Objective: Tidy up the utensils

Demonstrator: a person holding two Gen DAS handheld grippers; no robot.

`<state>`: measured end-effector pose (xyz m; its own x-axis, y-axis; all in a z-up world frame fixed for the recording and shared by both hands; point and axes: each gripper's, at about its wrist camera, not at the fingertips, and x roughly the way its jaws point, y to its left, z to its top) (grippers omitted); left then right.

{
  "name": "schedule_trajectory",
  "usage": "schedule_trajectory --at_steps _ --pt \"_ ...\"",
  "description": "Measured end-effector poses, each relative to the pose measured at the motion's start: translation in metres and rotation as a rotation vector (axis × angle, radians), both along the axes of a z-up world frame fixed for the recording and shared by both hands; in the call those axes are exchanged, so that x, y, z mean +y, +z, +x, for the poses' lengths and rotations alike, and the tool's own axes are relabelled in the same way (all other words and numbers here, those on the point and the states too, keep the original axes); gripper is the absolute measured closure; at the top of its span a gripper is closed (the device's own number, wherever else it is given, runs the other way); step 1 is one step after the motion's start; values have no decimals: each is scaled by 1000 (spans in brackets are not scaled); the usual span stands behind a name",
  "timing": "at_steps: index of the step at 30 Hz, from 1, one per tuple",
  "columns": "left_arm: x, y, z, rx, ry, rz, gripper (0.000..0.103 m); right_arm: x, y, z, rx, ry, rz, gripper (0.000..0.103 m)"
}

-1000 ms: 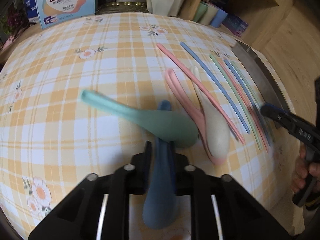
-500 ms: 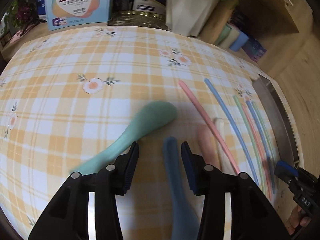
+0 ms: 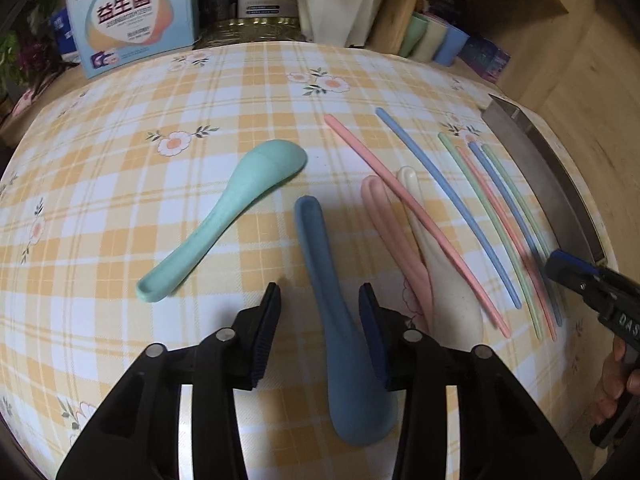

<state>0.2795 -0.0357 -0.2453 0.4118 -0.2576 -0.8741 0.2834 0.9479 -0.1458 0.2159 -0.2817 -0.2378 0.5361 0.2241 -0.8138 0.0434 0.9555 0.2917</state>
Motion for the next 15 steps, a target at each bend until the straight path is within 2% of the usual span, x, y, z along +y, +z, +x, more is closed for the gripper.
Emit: schedule_trajectory --at_steps 2,4,5,8,15 --pt "6 1 2 51 20 -74 73 -4 0 -1 -1 -11 6 81" --pt "8 0 2 102 28 -138 73 -8 -1 -2 -1 -21 10 81" --pt "7 0 -1 111 25 -145 74 -9 -1 -2 -1 -24 12 81" --pt "3 -1 -8 126 13 -140 82 -10 -1 -4 -3 -26 18 81" --pt "6 1 -26 124 50 -56 81 -11 1 -6 -14 -23 35 81"
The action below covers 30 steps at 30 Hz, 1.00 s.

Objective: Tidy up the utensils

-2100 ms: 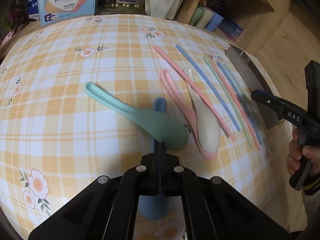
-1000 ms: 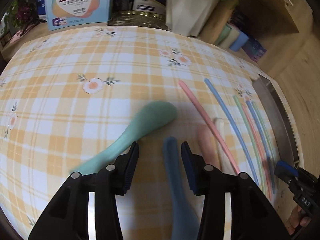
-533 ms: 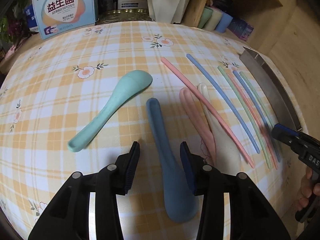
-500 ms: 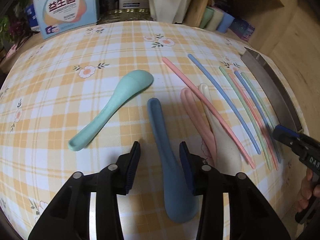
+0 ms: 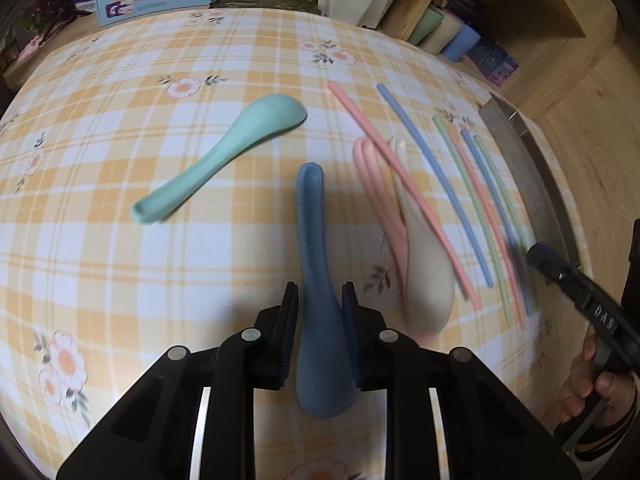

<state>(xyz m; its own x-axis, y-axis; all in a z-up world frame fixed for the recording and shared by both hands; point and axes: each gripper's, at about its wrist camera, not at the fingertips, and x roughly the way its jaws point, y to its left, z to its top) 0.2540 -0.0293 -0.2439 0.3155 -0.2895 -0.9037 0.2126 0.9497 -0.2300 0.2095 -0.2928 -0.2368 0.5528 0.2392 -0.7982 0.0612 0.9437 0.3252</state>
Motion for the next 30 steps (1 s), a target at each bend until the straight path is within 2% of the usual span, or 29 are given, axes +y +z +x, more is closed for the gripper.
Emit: schedule_trajectory --at_steps 4,9,11,13,20,24,30 --pt "-1 1 -10 -4 -12 52 81 -1 1 -1 -6 -3 11 81" --pt "8 5 -19 -6 -7 57 80 -3 3 -4 -17 -3 24 81" --pt "10 6 -22 -2 -17 49 70 -4 4 -6 -21 -6 29 81" --pt "11 6 -26 0 -34 51 68 -6 4 -7 -23 -10 34 81" --pt "13 2 -34 -7 -59 70 69 -6 3 -12 -23 -13 45 81" --pt "14 3 -32 -8 -33 58 72 -7 5 -15 -28 -17 47 81" --pt "5 11 -24 -78 -15 115 73 -10 8 -17 -37 -22 47 81"
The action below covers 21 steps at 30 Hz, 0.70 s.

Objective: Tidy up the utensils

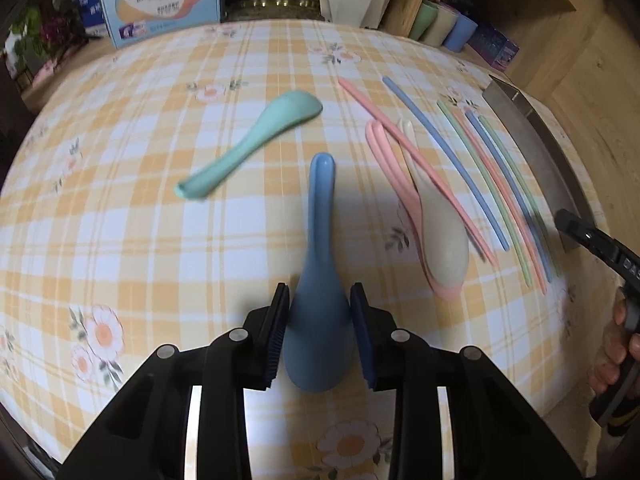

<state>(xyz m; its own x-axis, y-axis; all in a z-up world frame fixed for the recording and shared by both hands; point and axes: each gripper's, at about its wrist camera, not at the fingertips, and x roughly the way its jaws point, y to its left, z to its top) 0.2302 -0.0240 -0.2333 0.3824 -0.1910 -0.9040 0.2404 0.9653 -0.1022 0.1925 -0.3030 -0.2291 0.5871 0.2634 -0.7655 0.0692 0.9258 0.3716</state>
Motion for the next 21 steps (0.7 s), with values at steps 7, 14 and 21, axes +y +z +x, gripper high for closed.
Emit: schedule_trajectory --at_steps 7,14,21 --pt "-23 -3 27 -16 -19 20 72 -2 1 -4 -3 -6 8 81" --pt "-31 -9 31 98 -31 -165 72 -12 -2 -7 5 -31 15 81" --pt "-39 -4 25 101 -65 -219 81 -10 -4 -6 7 -27 21 81"
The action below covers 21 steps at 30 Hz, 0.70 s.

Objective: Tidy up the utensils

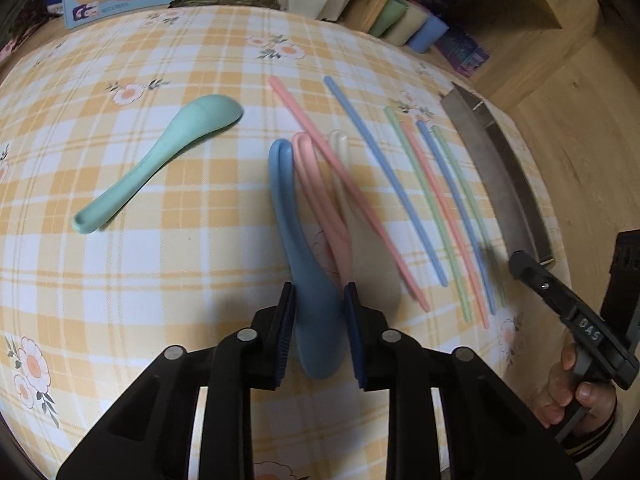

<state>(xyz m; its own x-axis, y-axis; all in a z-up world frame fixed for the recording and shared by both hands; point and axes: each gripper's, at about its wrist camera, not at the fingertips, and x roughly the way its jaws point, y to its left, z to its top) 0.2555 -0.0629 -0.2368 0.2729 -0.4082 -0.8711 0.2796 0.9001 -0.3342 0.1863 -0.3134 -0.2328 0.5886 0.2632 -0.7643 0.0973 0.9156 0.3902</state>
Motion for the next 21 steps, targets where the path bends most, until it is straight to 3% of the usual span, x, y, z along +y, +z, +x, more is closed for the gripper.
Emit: schedule_trajectory --at_steps 14,18,21 --pt "-23 2 13 -22 -61 -61 86 0 -1 1 6 -2 -6 81" --pt "-20 -1 26 -31 -26 -95 86 0 -1 2 7 0 -6 81" --pt "-14 -1 32 -51 10 -54 86 0 -1 2 8 -1 -5 81"
